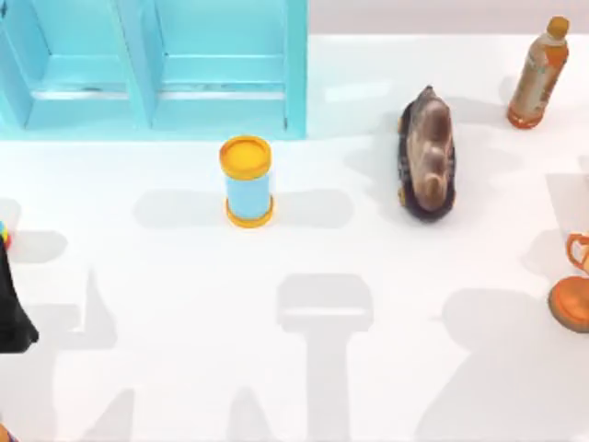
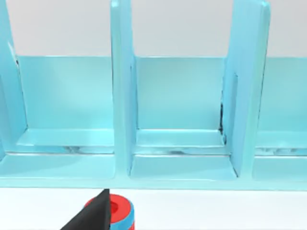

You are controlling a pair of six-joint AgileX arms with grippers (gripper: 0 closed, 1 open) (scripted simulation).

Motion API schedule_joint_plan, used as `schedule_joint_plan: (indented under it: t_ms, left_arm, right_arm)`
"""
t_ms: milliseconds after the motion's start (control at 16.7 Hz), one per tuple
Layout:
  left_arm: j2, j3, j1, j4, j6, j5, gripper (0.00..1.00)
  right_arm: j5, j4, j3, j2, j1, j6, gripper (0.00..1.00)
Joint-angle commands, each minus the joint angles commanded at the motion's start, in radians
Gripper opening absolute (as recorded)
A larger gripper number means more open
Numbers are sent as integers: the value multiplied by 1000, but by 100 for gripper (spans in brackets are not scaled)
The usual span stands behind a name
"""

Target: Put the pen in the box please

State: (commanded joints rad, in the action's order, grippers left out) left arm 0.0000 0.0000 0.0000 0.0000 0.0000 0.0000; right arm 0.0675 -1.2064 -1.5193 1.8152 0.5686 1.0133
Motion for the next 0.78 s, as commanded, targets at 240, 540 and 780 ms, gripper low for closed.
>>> schedule_joint_plan:
  t_ms: [240, 540, 780]
  left_arm:
    - [0, 0, 0, 0, 0, 0, 100]
    - [0, 0, 0, 0, 0, 0, 100]
    - [0, 0, 0, 0, 0, 0, 100]
  right_arm:
    - [17, 43, 26, -16, -46, 9, 0]
    - [82, 159, 98, -35, -69, 48, 0]
    - [81, 230, 171, -25, -73, 72, 0]
